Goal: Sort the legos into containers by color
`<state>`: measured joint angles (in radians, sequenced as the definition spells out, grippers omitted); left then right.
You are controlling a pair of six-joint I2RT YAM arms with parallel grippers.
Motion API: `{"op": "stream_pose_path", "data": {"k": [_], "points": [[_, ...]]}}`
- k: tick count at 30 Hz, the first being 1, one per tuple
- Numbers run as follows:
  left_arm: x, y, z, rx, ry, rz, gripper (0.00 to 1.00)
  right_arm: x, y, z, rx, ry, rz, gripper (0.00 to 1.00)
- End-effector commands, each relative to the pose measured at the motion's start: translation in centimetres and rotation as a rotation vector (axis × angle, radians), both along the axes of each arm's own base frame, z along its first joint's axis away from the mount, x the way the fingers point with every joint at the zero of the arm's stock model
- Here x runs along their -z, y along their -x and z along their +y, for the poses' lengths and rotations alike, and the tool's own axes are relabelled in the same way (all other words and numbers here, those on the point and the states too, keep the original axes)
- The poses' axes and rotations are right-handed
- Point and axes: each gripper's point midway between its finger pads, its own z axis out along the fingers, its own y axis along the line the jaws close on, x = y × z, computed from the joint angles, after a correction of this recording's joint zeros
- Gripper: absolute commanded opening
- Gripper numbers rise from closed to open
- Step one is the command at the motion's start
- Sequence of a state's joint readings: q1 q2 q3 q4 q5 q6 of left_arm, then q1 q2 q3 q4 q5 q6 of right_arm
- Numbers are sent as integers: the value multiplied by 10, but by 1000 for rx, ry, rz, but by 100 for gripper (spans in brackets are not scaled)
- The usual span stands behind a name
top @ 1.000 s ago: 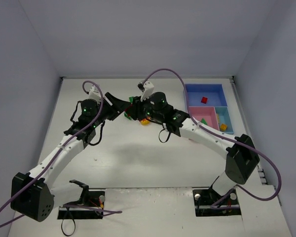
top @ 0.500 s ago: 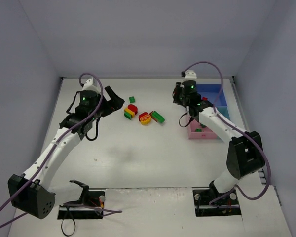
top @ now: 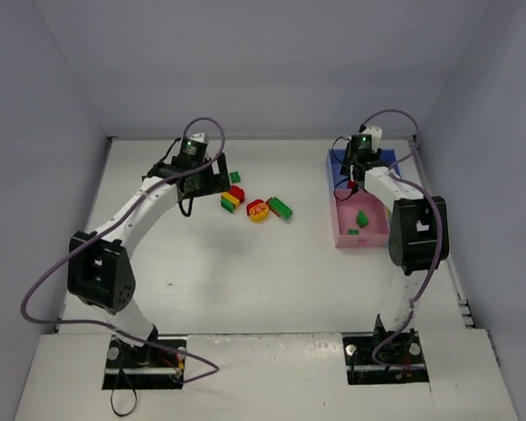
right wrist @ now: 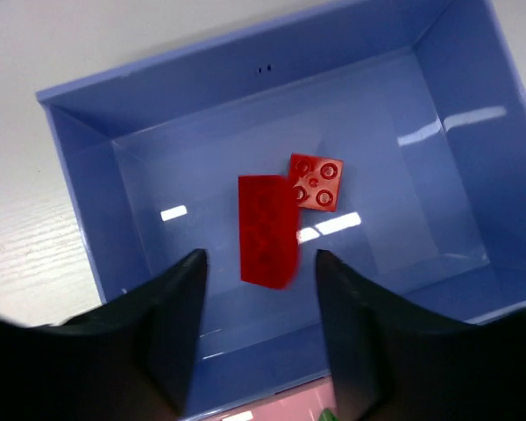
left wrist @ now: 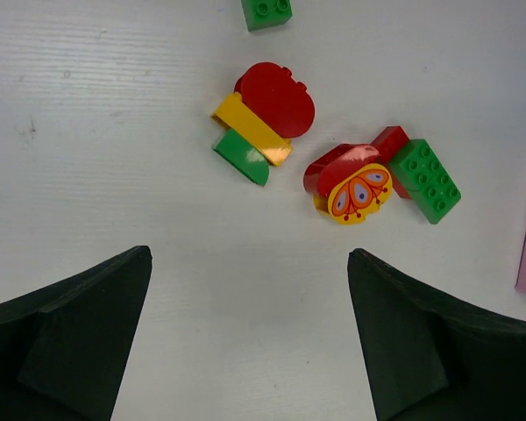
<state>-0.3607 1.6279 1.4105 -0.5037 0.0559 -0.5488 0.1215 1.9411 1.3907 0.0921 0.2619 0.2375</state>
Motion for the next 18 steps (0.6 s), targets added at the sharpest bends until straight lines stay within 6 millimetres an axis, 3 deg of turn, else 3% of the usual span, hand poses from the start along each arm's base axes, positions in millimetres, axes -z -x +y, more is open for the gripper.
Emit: {"op": "stream_pose_path", "data": {"k": [1,2,3,7,8,9,14,15,16,18], "points": [[-16,-21,-7,20,-3,-32,87,-38,-18,-2,21,0,-96,51],[-22,-29,-11,20,3,-48,87,-41,-18,-1,11,-4,-101,56],[-9,-37,-12,9,-3,-24,87,-44,-18,0,2,-6,-105,57],[7,-64,-22,-9,-8,-3,87,-70,-7,3,-26,-20,-147,58],[21,-70,-24,-15,-17,21,87,-74,-4,5,-36,-28,-153,58],[14,-80,-27,-18,-10,-1,87,-79,-1,9,-52,-40,-162,58],[28,-108,-35,-47,-19,3,87,-112,36,25,-102,-100,-224,59],[41,-112,-37,-49,-25,25,87,-116,41,27,-111,-109,-232,59],[36,-118,-41,-48,-18,9,87,-130,49,29,-116,-122,-263,59],[51,-127,-39,-66,-48,18,87,-128,62,38,-146,-139,-258,59]]}}
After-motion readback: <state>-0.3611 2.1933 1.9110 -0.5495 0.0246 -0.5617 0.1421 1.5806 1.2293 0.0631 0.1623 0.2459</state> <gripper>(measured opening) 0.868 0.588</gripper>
